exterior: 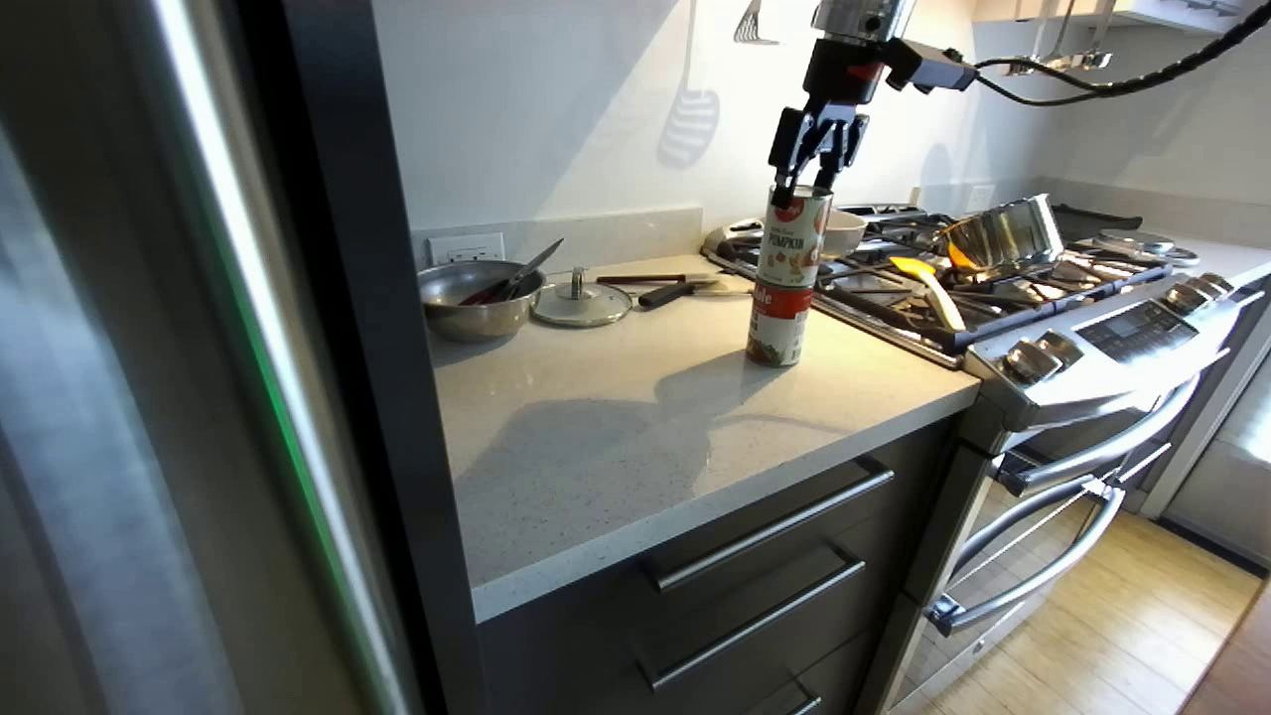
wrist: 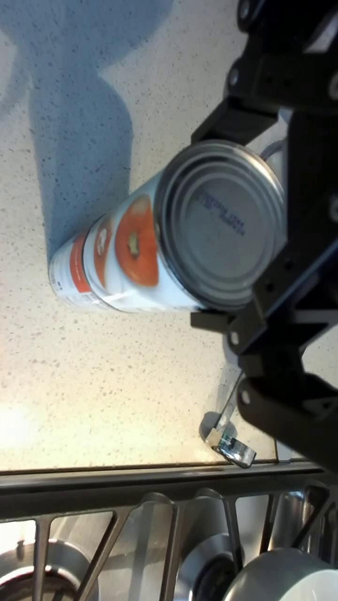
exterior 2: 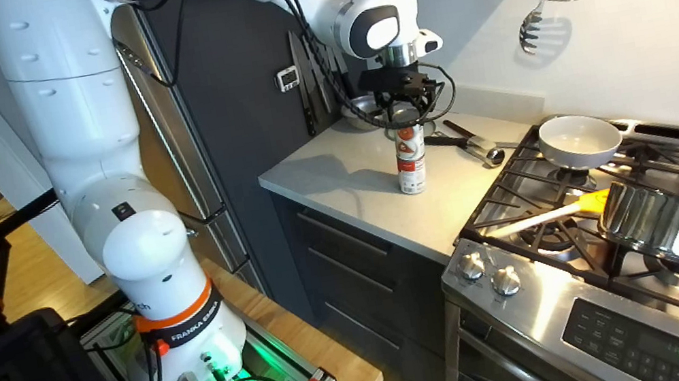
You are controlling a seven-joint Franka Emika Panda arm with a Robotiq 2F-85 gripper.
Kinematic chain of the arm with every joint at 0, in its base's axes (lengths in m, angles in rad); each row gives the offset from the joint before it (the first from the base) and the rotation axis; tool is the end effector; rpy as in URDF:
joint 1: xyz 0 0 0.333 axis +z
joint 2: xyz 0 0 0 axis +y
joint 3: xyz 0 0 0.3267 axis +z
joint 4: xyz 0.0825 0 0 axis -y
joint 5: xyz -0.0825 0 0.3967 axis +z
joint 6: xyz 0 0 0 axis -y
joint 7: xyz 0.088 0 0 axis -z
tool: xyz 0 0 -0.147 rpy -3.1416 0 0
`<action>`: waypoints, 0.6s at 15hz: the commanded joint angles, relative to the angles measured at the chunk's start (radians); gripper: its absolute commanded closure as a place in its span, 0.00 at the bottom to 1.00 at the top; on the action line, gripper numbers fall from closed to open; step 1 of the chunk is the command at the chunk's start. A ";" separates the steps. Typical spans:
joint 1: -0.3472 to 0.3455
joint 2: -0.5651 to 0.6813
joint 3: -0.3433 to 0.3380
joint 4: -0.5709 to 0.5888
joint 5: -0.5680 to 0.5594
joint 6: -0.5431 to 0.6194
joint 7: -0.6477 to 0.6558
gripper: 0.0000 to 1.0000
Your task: Pick up the can on the left and put it on the can to the right
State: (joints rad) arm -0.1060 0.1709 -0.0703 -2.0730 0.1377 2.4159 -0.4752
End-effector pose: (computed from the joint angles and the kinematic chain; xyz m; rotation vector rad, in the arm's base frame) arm 0.6019 -0.1022 0.3288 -3.0826 -0.3183 -0.2980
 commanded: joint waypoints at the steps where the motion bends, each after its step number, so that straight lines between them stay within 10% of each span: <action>1: -0.017 -0.001 0.012 0.018 0.009 -0.038 0.010 0.42; 5: -0.016 0.001 0.011 0.019 0.002 -0.036 0.021 0.03; 9: -0.015 0.001 0.011 0.022 -0.002 -0.036 0.025 0.00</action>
State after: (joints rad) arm -0.1069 0.1738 -0.0700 -2.0646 0.1376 2.4100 -0.4667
